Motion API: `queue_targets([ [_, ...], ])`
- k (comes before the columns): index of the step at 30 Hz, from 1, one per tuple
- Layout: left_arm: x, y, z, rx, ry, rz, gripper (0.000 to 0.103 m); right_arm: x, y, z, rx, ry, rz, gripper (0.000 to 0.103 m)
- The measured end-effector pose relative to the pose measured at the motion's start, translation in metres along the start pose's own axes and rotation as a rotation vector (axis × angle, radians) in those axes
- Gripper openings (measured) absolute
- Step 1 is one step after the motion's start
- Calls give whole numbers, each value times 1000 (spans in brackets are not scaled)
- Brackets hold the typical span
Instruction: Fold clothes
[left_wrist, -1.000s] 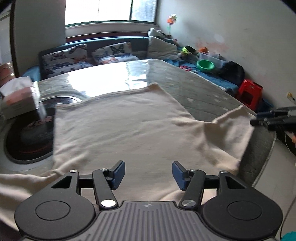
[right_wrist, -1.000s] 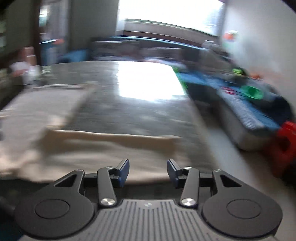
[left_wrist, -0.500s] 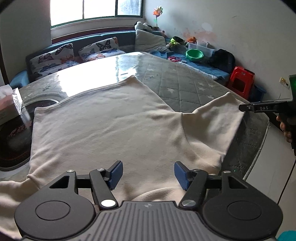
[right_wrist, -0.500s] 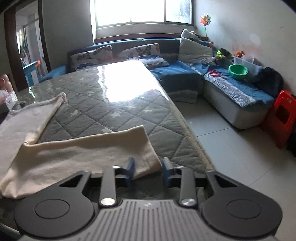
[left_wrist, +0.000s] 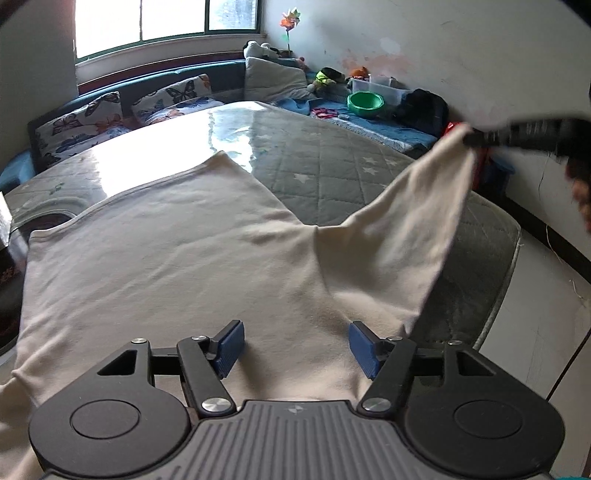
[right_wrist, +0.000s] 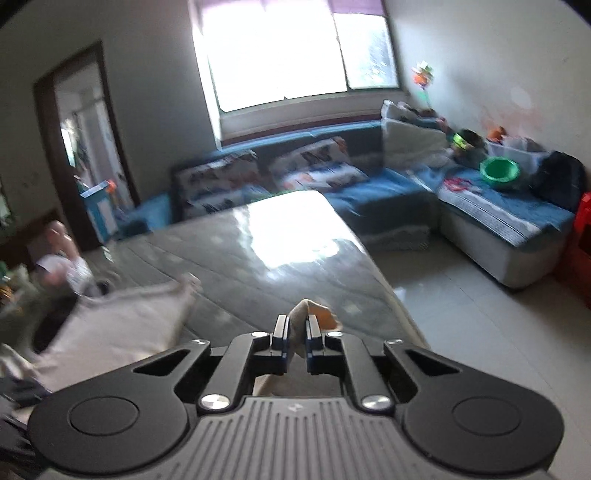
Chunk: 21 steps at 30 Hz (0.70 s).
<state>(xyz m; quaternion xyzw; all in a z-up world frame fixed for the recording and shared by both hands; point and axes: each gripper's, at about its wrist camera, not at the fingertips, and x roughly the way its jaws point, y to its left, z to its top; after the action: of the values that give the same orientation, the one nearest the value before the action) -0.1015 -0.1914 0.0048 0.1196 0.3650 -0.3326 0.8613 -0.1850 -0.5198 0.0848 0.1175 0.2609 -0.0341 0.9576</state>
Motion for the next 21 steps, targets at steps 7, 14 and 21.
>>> queue_targets([
  [7, -14, 11, -1, -28, -37, -1, 69, -15, 43, 28, -45, -59, 145, 7],
  [14, -47, 48, -14, -95, -78, 73, 71, -16, 106, 50, -118, -71, 334, 7],
  [21, -74, 87, -44, -211, -89, 147, 71, 19, 193, 41, -246, 25, 533, 7],
])
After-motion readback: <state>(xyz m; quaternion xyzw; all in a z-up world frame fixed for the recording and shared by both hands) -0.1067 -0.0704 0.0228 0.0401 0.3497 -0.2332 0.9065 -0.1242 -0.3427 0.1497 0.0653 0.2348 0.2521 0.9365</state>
